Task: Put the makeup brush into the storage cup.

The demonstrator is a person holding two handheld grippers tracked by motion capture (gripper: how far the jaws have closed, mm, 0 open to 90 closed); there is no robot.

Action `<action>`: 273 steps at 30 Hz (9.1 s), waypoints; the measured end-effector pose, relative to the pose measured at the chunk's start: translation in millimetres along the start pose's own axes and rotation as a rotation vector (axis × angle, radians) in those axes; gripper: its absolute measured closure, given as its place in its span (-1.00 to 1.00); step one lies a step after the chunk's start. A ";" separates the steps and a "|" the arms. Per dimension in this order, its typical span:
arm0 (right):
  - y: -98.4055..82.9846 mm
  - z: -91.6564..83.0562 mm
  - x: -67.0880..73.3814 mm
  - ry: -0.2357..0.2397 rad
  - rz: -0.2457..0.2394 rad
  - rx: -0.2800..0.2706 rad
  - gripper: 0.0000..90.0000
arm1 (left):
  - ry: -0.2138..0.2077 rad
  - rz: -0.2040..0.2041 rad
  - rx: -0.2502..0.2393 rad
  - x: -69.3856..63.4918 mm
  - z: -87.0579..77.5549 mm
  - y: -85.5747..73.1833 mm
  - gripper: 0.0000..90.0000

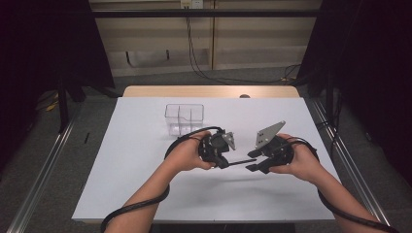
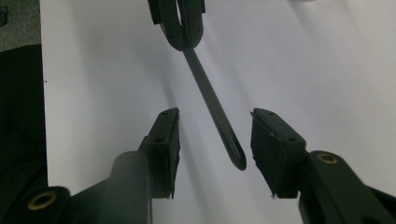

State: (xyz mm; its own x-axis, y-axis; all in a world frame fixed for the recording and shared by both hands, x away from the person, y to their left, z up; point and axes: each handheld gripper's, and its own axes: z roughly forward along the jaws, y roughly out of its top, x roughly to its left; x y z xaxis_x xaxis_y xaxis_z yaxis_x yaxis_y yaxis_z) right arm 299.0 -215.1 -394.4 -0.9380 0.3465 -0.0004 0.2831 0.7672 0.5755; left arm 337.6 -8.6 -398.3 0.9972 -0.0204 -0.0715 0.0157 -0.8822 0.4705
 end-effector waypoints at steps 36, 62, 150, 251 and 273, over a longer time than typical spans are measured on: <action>-3.9 18.1 8.4 0.078 -0.157 0.079 0.85 | -0.108 0.028 -0.053 1.1 -3.2 6.3 0.87; -6.5 16.5 7.8 0.076 -0.150 0.050 0.87 | -0.123 0.014 -0.112 4.2 -1.9 6.2 0.86; -28.2 16.7 4.9 0.042 -0.026 -0.168 0.87 | 0.053 -0.211 -0.856 15.2 -19.9 -66.7 -0.89; -6.6 25.2 5.2 -0.031 0.177 -0.529 0.86 | -0.032 -0.268 -1.034 13.9 -4.7 -68.6 0.78; -7.3 33.5 4.8 -0.013 0.216 -0.545 0.86 | -0.021 -0.286 -1.042 13.3 -1.6 -66.2 0.81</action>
State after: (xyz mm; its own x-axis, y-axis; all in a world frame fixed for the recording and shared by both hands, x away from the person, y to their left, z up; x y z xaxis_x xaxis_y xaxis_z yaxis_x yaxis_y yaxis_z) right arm 299.1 -201.0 -426.0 -0.8670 0.4735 0.1551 0.3205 0.2916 0.9012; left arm 349.9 50.3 -429.0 0.9456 0.1055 -0.3078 0.3116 -0.0213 0.9500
